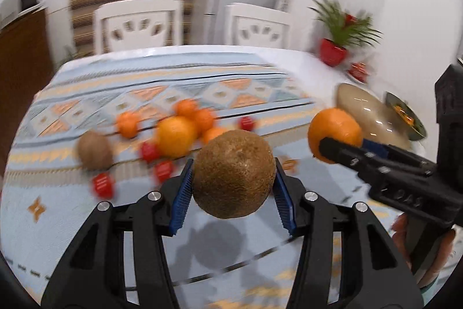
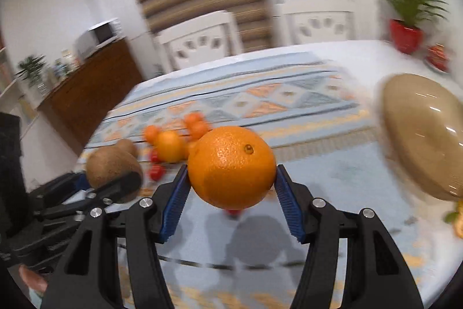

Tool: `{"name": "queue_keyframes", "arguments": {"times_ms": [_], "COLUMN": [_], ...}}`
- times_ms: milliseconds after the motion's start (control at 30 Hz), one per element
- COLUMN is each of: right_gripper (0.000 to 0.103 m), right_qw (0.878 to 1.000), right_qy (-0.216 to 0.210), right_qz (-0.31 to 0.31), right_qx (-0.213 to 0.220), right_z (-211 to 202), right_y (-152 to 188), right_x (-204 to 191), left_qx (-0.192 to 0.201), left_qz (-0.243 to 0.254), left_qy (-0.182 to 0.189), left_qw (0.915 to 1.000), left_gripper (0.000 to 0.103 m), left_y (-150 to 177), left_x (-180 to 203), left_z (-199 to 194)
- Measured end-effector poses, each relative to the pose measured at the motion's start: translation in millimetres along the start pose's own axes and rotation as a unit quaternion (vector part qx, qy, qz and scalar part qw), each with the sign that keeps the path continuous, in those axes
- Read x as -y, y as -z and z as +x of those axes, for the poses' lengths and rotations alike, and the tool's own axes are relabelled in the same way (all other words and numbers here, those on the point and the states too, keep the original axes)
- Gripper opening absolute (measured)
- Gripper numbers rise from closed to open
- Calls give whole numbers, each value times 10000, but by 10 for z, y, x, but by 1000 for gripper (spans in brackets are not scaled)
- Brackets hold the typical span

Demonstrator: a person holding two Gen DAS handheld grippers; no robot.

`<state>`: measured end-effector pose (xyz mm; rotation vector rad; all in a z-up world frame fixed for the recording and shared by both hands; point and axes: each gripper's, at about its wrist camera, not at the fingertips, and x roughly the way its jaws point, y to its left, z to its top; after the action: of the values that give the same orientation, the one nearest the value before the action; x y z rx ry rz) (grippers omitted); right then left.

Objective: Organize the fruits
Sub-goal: 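Carry the kiwi and orange in both tools over the amber glass bowl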

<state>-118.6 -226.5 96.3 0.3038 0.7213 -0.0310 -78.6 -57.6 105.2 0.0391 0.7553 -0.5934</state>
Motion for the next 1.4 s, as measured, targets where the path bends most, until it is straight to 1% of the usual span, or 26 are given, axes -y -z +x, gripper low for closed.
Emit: {"name": "queue_keyframes", "arguments": {"times_ms": [100,233,300,467,567,633,767,967,1100,1200,1300,1400], "right_gripper": [58,58,58,58,58,58,58,58,58,58,58,58], "right_qw": [9988,9926,9872,9767,9706,9687,9682,9674,9626,9606,9579,9558], "right_qy": [349,908,1200,1501,1712,1766,1732,1828,1988,2055,2136,2173], "right_qz": [349,786,998,1444,1606,1667,1763,1741,1839,1866,1901,1956], "right_qx": [10,197,337,511,537,520,388,194,-31,-151,-237,-319], "right_z": [-178,-481,-652,-871,-902,-881,-774,-606,-504,-456,-427,-408], "right_y": [-3,-13,-15,9,15,-5,-38,-64,-49,-43,-48,-45], "right_x": [414,937,1206,1750,2014,2150,2295,2342,2418,2449,2497,2551], "left_qx": [-93,-221,-309,-483,-572,-643,-763,-853,-992,-1004,-1112,-1169], "left_qz": [274,634,770,940,999,1014,1034,1042,1117,1135,1141,1191], "left_qy": [441,731,971,1343,1513,1598,1624,1668,1606,1664,1720,1711], "left_qw": [9986,9951,9918,9853,9818,9798,9783,9767,9757,9743,9721,9710], "left_gripper": [51,51,51,51,51,51,51,51,51,51,51,51], "left_y": [-160,-301,-382,-483,-529,-544,-566,-601,-557,-554,-572,-573], "left_x": [453,1007,1302,1777,1999,2119,2234,2301,2354,2375,2414,2458], "left_z": [131,338,483,810,1054,1199,1415,1610,1757,1789,1834,1886]}}
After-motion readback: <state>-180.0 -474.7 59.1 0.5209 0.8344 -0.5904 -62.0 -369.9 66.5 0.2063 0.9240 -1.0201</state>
